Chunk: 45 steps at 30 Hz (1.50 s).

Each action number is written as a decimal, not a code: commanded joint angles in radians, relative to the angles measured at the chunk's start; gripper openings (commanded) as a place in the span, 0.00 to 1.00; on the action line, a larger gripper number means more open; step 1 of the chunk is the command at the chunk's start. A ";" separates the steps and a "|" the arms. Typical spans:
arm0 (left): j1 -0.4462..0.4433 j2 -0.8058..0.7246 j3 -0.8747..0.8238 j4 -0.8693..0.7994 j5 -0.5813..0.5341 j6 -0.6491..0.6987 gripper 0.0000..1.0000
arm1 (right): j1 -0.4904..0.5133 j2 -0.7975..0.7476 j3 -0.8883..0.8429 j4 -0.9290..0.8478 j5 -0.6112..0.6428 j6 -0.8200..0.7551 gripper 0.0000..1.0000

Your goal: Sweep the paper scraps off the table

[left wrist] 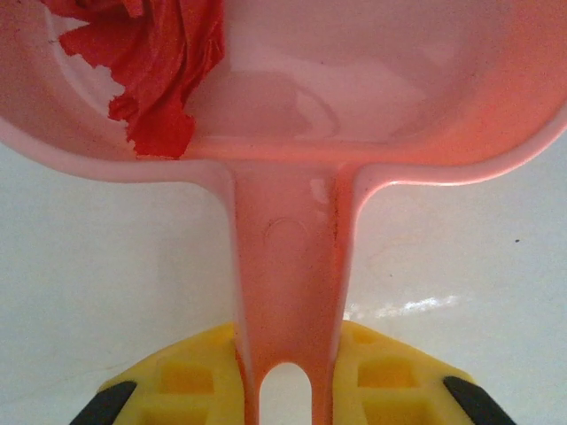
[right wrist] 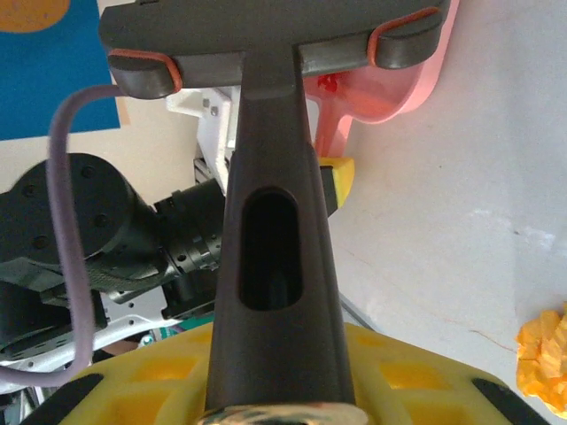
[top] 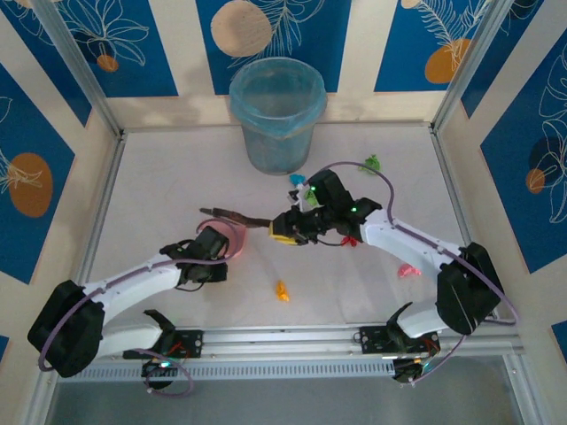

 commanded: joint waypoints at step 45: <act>0.009 0.485 1.433 -0.579 0.065 0.126 0.00 | 0.026 -0.466 -0.579 0.478 0.940 -0.235 0.00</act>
